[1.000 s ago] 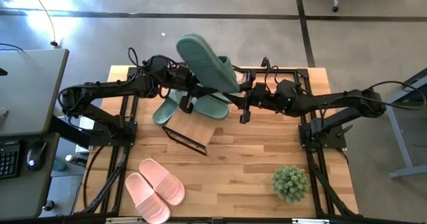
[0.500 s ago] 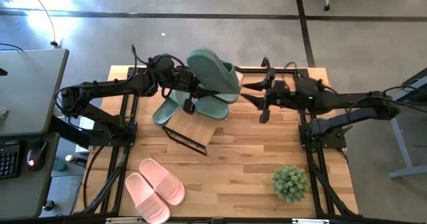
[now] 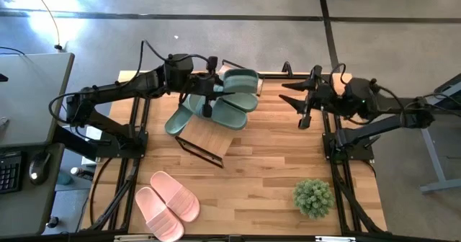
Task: Pick and place slides into the shelf
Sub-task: Put the green slide under the shelf
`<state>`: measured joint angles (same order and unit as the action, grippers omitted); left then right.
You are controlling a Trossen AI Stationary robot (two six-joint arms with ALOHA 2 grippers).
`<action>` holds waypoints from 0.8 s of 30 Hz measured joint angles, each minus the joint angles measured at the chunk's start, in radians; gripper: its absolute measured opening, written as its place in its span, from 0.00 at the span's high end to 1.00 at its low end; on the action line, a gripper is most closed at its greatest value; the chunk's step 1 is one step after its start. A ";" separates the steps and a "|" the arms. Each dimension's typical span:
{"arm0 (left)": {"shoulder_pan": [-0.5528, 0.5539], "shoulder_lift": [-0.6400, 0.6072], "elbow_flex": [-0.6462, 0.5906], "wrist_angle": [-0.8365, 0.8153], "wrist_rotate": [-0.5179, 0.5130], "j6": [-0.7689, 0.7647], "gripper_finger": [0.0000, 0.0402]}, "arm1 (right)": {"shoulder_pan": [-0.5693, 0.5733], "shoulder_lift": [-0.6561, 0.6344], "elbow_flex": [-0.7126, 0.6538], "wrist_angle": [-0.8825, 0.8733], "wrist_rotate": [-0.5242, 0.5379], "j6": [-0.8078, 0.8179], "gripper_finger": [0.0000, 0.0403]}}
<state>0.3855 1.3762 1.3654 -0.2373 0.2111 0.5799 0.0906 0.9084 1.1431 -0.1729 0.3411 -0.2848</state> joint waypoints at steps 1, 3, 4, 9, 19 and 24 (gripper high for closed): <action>0.000 0.000 0.007 -0.021 -0.027 0.019 0.91 | 0.003 0.020 0.045 -0.058 0.014 -0.013 0.65; 0.000 0.000 0.022 -0.058 -0.080 0.062 0.91 | 0.005 0.072 0.151 -0.183 0.040 -0.038 0.65; 0.000 0.000 0.030 -0.075 -0.111 0.083 0.91 | 0.005 0.100 0.205 -0.247 0.049 -0.048 0.65; 0.000 0.000 0.055 -0.147 -0.270 0.170 0.91 | 0.014 0.256 0.494 -0.542 0.106 -0.119 0.65; 0.000 0.000 0.063 -0.205 -0.491 0.292 0.91 | 0.066 0.550 0.938 -0.910 0.181 -0.221 0.65; 0.000 0.000 0.063 -0.227 -0.552 0.312 0.91 | 0.081 0.638 1.068 -0.978 0.187 -0.241 0.65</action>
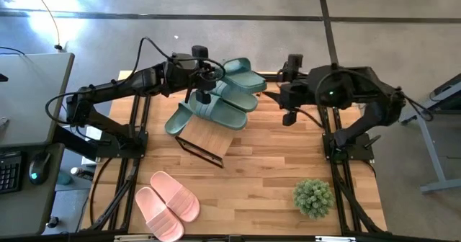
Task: Pick and place slides into the shelf
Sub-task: Put the green slide under the shelf
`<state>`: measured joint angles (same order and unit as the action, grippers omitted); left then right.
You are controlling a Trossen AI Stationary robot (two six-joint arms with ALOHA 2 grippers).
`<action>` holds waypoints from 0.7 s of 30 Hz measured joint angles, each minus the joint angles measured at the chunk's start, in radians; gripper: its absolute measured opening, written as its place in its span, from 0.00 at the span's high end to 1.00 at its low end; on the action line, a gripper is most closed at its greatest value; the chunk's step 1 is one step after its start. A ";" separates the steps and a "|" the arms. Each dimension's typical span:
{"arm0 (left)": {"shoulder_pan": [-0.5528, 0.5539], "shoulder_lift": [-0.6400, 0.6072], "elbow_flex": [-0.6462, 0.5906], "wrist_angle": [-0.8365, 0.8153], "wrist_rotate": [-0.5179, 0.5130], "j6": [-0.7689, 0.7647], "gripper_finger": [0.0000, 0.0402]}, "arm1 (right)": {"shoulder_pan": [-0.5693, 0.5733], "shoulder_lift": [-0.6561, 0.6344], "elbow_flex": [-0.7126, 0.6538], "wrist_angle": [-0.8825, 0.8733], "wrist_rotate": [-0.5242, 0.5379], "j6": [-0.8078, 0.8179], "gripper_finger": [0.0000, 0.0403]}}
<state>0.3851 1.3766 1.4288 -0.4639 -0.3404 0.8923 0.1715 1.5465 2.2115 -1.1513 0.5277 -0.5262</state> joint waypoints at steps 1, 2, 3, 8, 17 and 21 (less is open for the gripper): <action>0.000 0.000 0.000 -0.005 -0.012 0.008 0.91 | 0.000 0.019 0.019 -0.020 0.010 -0.014 0.65; 0.000 0.000 0.000 -0.010 -0.029 0.021 0.91 | 0.000 0.034 0.034 -0.031 0.022 -0.025 0.65; 0.000 0.000 0.000 -0.014 -0.040 0.032 0.91 | 0.000 0.047 0.048 -0.035 0.031 -0.031 0.65; 0.001 0.000 0.000 -0.019 -0.049 0.042 0.91 | 0.000 0.077 0.086 -0.050 0.044 -0.034 0.65; 0.002 0.002 0.000 -0.023 -0.053 0.044 0.91 | 0.000 0.095 0.082 -0.101 0.070 -0.030 0.65; 0.002 0.002 0.000 -0.030 -0.051 0.043 0.91 | 0.006 0.096 0.081 -0.085 0.074 -0.008 0.65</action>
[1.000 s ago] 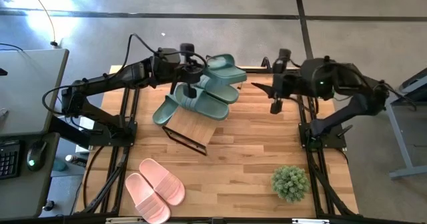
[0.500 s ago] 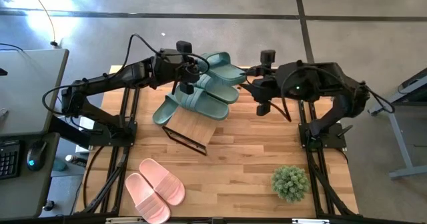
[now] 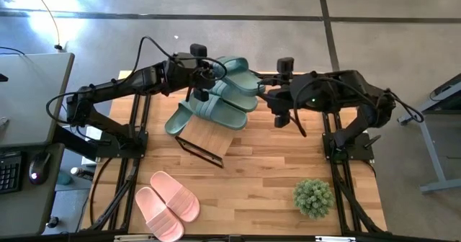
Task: Pick and place slides into the shelf
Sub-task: Put the green slide under the shelf
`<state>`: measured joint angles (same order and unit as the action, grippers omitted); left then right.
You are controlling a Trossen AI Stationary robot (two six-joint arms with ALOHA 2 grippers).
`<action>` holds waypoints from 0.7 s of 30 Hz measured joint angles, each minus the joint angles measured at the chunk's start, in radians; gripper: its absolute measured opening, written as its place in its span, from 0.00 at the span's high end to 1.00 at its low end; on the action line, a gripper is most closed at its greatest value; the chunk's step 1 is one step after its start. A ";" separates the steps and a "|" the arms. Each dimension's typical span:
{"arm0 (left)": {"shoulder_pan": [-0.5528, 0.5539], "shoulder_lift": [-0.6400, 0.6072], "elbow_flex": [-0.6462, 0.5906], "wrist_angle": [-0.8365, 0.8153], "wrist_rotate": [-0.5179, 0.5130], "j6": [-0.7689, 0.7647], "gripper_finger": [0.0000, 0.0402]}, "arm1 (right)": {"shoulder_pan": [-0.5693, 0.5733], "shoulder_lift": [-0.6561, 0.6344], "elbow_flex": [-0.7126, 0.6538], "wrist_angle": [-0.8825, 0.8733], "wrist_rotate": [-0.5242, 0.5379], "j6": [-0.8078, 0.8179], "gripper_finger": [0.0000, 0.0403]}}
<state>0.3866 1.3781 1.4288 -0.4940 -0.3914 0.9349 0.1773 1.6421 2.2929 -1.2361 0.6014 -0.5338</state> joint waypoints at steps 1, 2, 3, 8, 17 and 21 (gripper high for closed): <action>0.000 0.000 0.000 -0.003 0.002 0.000 0.91 | 0.002 0.000 0.000 0.004 0.005 0.008 0.65; 0.000 0.000 0.000 -0.004 0.003 0.000 0.91 | 0.005 0.000 0.000 0.004 0.014 0.018 0.65; -0.001 0.000 0.000 -0.004 0.003 0.000 0.91 | 0.010 0.000 0.000 0.002 0.029 0.029 0.65; -0.001 0.000 0.000 -0.004 0.007 0.000 0.91 | 0.036 0.000 -0.001 -0.009 0.083 0.041 0.65; -0.002 0.000 0.000 -0.003 0.011 -0.003 0.91 | 0.067 -0.004 -0.002 -0.013 0.086 0.089 0.58; -0.002 0.000 0.000 -0.004 0.010 -0.003 0.91 | 0.067 -0.005 -0.002 -0.013 0.084 0.091 0.56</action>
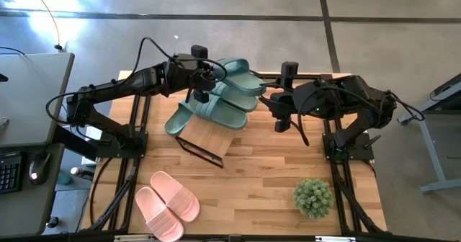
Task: Pick and place slides into the shelf
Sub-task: Put the green slide under the shelf
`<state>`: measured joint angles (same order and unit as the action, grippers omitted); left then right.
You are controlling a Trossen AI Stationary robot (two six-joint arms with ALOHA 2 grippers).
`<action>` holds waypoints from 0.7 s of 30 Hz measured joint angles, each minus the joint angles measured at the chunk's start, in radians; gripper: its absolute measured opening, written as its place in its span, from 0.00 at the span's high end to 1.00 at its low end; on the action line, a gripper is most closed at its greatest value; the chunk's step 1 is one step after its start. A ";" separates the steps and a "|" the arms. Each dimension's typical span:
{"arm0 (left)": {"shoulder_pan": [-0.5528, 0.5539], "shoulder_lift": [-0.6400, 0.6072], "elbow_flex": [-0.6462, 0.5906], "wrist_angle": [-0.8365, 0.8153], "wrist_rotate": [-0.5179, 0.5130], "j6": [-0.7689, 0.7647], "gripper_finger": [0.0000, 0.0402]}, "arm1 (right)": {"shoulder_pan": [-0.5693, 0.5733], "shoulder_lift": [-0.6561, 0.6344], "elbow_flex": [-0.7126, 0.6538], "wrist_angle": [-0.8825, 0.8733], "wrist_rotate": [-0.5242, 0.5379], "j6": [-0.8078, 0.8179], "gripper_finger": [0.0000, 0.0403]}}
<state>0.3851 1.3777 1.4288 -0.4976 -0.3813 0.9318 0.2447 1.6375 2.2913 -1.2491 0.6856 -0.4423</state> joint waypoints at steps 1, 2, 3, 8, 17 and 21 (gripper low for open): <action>0.000 0.000 0.000 0.000 0.000 0.000 0.91 | 0.000 0.000 0.000 0.000 0.003 0.000 0.56; 0.000 0.000 0.000 0.000 0.000 0.000 0.91 | -0.001 0.000 0.000 0.000 0.003 0.001 0.55; 0.000 0.000 0.000 0.000 0.000 0.000 0.91 | -0.005 0.000 0.000 0.000 0.003 0.001 0.55; 0.000 0.000 0.000 -0.001 0.007 0.000 0.91 | -0.029 0.000 0.000 -0.004 -0.011 0.017 0.55; 0.001 -0.001 0.000 0.000 0.012 0.001 0.91 | -0.085 0.027 0.000 -0.027 -0.079 0.016 0.55; 0.001 -0.001 0.000 0.000 0.023 -0.001 0.91 | -0.104 0.053 0.000 -0.026 -0.093 -0.008 0.55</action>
<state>0.3859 1.3769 1.4284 -0.4976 -0.3582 0.9306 0.1410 1.6902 2.2913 -1.2754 0.5922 -0.4499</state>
